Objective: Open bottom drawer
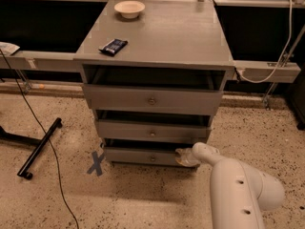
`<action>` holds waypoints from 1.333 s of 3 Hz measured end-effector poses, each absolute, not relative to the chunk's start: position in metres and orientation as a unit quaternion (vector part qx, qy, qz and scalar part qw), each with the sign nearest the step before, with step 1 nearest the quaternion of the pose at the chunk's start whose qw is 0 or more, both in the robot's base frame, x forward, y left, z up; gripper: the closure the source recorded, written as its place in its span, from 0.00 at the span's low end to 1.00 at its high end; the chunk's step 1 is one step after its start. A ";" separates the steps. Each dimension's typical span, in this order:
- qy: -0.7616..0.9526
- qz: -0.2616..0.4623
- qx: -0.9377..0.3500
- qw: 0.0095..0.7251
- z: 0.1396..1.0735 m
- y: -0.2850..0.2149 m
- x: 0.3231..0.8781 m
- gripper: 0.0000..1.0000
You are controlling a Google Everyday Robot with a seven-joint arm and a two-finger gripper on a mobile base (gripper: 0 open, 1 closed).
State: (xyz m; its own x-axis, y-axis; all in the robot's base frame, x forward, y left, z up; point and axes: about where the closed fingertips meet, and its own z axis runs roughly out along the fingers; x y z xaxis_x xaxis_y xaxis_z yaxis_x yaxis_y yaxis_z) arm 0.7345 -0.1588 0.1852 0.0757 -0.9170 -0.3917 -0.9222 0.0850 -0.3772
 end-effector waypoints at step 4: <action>0.680 0.005 -0.676 0.283 0.194 -0.159 0.734 0.59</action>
Offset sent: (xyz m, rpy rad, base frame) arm -0.1559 -0.0969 -0.0494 0.1905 0.2469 -0.1923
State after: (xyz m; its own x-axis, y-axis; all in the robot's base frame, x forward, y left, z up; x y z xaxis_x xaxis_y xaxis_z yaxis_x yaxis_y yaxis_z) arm 0.7342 -0.1588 0.1942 0.0754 -0.9168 -0.3921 -0.9224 0.0852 -0.3766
